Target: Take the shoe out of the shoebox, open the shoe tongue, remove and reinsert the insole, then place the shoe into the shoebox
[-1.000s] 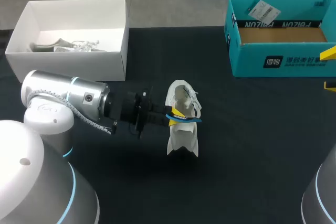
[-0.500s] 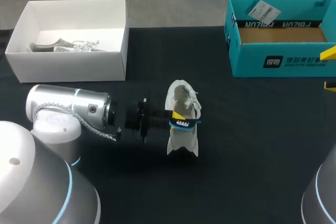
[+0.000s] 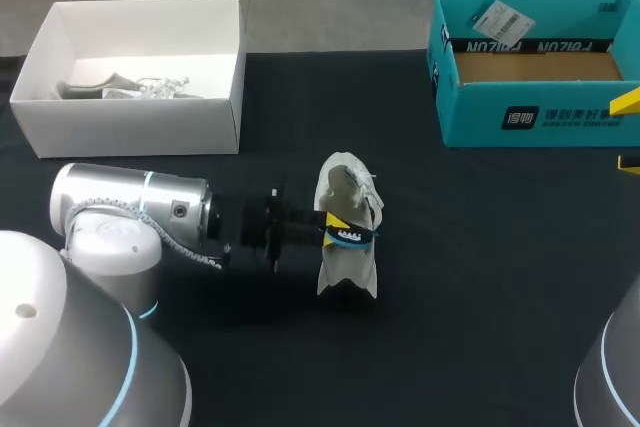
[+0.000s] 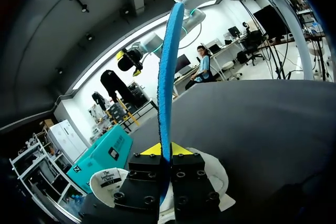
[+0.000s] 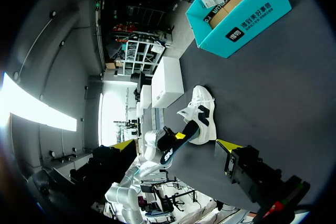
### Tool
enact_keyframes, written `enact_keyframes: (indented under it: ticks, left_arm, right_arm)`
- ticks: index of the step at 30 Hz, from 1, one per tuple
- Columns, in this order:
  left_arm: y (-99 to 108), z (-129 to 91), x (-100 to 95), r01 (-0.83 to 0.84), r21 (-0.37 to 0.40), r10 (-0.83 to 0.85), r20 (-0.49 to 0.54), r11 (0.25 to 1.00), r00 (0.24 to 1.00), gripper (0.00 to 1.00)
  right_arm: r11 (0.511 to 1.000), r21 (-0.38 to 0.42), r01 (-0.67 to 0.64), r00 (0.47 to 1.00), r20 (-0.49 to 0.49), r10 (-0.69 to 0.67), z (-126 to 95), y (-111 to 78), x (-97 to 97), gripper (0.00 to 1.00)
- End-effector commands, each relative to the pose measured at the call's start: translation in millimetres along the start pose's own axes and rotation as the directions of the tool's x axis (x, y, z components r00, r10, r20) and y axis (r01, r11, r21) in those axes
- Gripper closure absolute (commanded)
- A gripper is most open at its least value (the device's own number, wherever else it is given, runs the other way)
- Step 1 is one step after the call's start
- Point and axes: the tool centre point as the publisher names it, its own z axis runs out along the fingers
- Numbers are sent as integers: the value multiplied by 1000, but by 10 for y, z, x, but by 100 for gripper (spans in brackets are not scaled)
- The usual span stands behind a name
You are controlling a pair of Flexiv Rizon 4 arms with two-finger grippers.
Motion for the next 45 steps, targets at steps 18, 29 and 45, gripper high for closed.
enact_keyframes:
  ticks: [18,29,45]
  left_arm:
    - [330,162,-172,37,-70,-32,62,997,998,100]
    - [156,5,-146,14,-66,-10,48,998,999,54]
    - [35,48,-20,-45,-78,43,-35,996,998,100]
  right_arm:
    - [1000,-3,-1,1000,3,1,-2,-20,-2,0]
    - [1000,-3,-1,1000,3,1,-2,-20,-2,0]
    - [1000,-3,-1,1000,3,1,-2,-20,-2,0]
